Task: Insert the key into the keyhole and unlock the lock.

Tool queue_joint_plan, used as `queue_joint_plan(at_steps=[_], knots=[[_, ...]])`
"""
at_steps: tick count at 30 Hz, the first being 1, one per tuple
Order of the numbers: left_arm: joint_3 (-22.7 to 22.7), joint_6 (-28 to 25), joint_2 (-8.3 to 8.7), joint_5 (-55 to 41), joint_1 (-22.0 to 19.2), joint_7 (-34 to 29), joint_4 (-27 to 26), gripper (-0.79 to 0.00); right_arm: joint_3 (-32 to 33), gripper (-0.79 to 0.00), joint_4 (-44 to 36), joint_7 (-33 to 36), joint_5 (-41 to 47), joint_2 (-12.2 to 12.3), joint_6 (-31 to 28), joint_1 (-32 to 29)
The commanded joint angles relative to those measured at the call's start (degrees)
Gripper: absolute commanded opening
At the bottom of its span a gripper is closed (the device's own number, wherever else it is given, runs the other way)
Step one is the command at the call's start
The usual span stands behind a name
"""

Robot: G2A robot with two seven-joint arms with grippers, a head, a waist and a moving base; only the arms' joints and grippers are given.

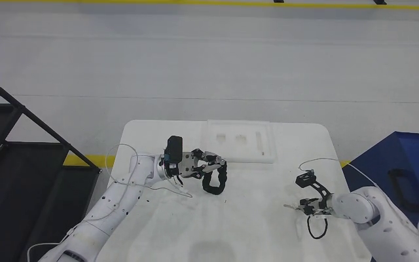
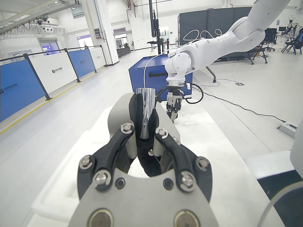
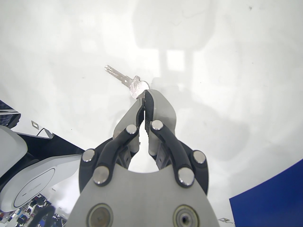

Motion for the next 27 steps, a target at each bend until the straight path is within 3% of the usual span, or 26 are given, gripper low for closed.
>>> queue_joint_plan(at_steps=[1,13,20,27], knots=[[0.0,0.0,0.00,0.0,0.0,0.0,0.0,-0.785,0.4,-0.785,-1.7,0.6,0.0,0.1,0.4,-0.3],[0.0,0.0,0.00,0.0,0.0,0.0,0.0,-0.785,3.2,-0.785,-11.8,3.6,8.6,0.4,1.4,1.0],[0.0,0.0,0.00,0.0,0.0,0.0,0.0,-0.785,-1.7,-0.785,-7.5,3.8,12.8,-0.9,2.2,10.0],[0.0,0.0,0.00,0.0,0.0,0.0,0.0,-0.785,-9.5,-0.785,2.4,4.0,15.6,-3.4,1.4,22.8]])
